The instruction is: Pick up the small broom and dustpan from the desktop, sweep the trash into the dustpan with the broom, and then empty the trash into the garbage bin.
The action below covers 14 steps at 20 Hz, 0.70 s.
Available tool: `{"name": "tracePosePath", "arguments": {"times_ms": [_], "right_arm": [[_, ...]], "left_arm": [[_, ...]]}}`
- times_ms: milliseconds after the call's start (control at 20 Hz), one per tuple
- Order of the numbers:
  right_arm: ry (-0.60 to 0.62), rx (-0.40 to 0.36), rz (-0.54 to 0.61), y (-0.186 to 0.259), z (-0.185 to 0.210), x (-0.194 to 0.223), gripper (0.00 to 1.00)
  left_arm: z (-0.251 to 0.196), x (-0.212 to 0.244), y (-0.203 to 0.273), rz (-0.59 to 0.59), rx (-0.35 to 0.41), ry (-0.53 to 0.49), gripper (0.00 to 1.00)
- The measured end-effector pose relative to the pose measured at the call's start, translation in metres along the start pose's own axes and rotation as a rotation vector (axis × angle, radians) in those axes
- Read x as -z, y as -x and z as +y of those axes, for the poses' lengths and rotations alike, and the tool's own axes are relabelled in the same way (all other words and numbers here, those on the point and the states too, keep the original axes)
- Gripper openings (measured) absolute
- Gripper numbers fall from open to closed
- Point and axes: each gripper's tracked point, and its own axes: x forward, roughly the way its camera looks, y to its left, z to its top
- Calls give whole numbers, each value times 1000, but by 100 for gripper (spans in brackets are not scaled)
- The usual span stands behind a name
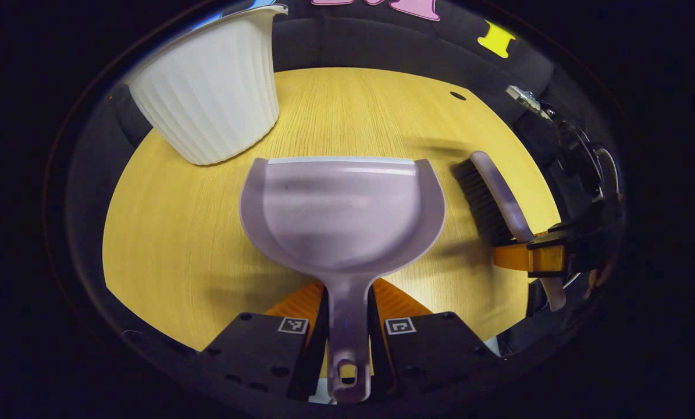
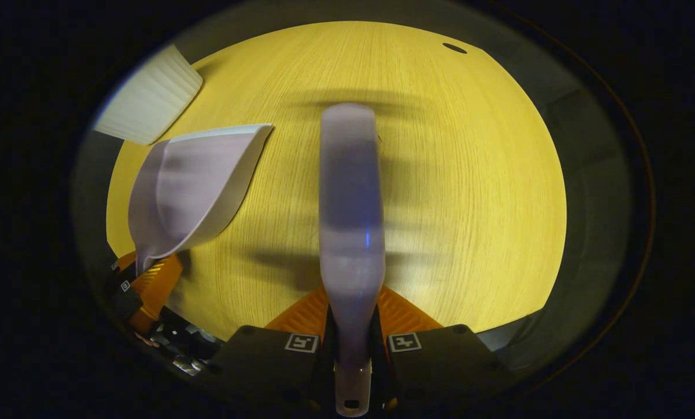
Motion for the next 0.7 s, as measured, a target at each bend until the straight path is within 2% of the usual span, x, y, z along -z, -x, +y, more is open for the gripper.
{"name": "tracePosePath", "arguments": {"times_ms": [50, 100, 150, 200, 250, 300, 350, 450, 500, 550, 600, 700], "right_arm": [[0, -2, 1, 0, 2, 1, 29], [1, 1, 1, -4, 5, 2, 31], [-4, -8, -7, -4, 8, -1, 26], [-7, -17, -7, -4, 11, -3, 32], [-7, -24, -1, -3, 12, -1, 34], [-10, -33, -3, -3, 14, -1, 46], [-7, -34, -20, 1, 13, -2, 53], [6, -33, -66, 15, 8, -1, 100], [13, -24, -106, 27, 7, -3, 94], [27, -14, -158, 42, 2, -4, 94], [37, 2, -221, 63, -4, -7, 100], [12, 23, -376, 111, -13, -20, 100]], "left_arm": [[-4, 1, 2, 1, 0, -4, 35], [-6, 0, 4, 1, -6, -10, 52], [-7, 1, 3, 2, -8, -7, 60], [-9, 2, 3, 2, -4, 1, 67], [-8, 3, 5, -6, -1, 5, 68], [-7, 2, 9, -17, 3, 11, 70], [-5, 1, 13, -36, 13, 15, 70], [-4, -4, 33, -102, 45, 19, 71], [0, -9, 48, -167, 38, 17, 71], [4, -15, 71, -247, 23, 15, 71], [5, -28, 95, -336, 22, 10, 71], [1, -53, 148, -490, 51, -27, 71]]}}
